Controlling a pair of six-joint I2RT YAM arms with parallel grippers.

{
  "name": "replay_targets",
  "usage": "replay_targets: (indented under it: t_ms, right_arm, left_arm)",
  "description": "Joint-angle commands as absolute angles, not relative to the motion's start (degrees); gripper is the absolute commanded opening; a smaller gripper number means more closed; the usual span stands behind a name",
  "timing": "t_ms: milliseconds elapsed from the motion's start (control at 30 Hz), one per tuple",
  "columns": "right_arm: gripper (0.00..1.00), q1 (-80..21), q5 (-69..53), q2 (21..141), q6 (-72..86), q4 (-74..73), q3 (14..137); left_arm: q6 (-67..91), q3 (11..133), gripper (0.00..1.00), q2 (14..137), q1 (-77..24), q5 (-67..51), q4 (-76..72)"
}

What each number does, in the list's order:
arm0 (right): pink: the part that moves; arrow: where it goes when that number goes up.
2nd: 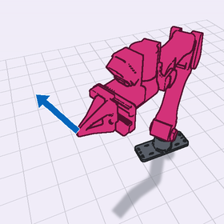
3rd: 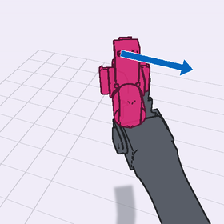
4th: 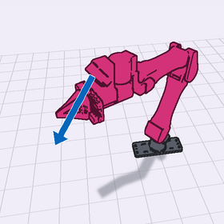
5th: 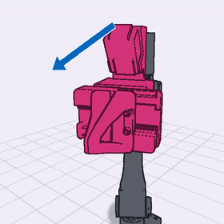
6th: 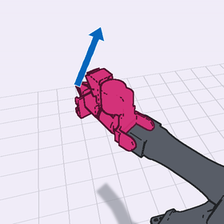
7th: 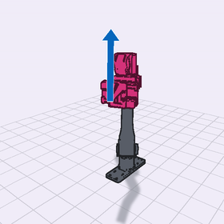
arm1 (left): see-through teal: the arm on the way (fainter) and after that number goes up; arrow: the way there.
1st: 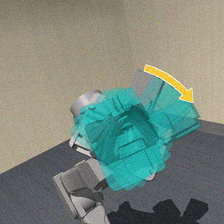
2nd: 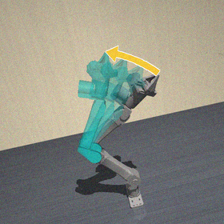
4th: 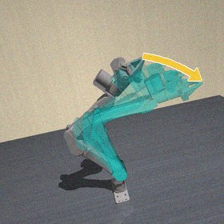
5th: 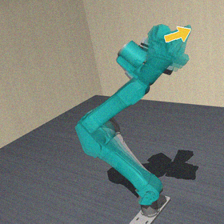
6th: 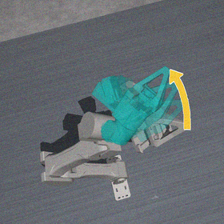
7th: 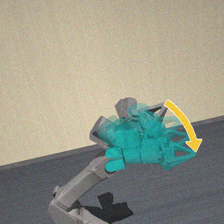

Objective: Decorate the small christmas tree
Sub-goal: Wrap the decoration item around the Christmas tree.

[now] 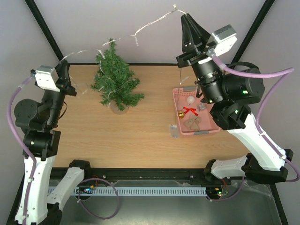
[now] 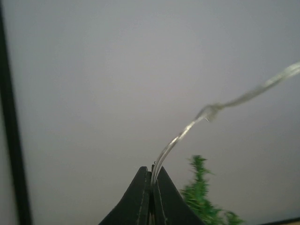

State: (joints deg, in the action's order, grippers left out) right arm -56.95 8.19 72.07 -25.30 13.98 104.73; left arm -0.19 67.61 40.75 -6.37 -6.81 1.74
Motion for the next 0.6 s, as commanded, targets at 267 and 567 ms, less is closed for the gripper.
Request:
replay_targets:
  t_ms: [267,567]
  right_arm:
    - [0.02,-56.89,9.21,85.48,-28.77,13.12,118.41]
    - [0.02,-56.81,13.36,90.47,-29.60,16.90,122.26]
  left_arm:
    - [-15.41,77.90,0.03,53.40,-5.94,24.54,-11.49]
    - [-17.92,87.71,0.02,60.25,-3.69,28.54,-11.05]
